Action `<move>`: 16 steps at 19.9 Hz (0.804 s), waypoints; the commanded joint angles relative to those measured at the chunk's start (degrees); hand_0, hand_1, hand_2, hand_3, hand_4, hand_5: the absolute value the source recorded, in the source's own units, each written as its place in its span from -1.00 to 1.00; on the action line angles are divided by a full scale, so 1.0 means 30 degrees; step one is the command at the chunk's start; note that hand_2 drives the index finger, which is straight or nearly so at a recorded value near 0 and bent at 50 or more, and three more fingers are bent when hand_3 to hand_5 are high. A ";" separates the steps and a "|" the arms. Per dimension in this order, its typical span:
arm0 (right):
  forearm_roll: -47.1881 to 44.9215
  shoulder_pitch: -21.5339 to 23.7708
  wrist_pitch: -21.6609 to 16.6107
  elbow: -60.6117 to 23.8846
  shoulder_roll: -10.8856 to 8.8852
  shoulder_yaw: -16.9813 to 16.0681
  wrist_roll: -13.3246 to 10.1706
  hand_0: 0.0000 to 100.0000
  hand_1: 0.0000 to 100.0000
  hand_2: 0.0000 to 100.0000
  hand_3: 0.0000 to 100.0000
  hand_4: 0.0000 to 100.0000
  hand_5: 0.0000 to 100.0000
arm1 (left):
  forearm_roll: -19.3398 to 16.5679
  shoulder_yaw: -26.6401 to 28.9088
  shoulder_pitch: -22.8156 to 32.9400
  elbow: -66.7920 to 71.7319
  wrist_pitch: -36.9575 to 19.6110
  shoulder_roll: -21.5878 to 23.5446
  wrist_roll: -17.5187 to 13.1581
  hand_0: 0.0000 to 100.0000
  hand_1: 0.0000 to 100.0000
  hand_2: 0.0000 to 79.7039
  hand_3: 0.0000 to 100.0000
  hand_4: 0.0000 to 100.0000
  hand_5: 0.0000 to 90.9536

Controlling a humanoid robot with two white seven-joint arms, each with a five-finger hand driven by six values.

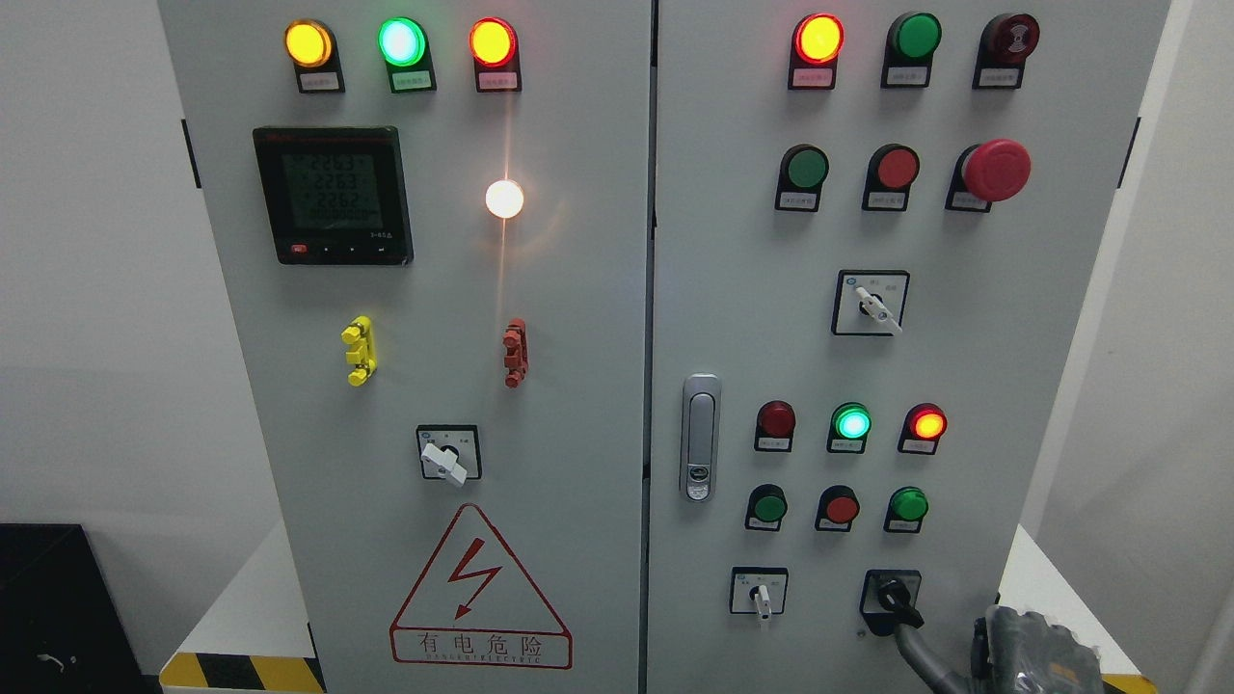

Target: Flip black knob to close circuit

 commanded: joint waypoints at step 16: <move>-0.0059 0.0311 -0.0052 -0.0130 0.0069 0.1359 -0.0331 -1.00 -1.00 0.90 1.00 0.90 0.91 | -0.0002 0.0000 0.0117 0.0000 0.0007 -0.0021 -0.0037 -0.76 0.11 -1.00 -1.00 -1.00 -1.00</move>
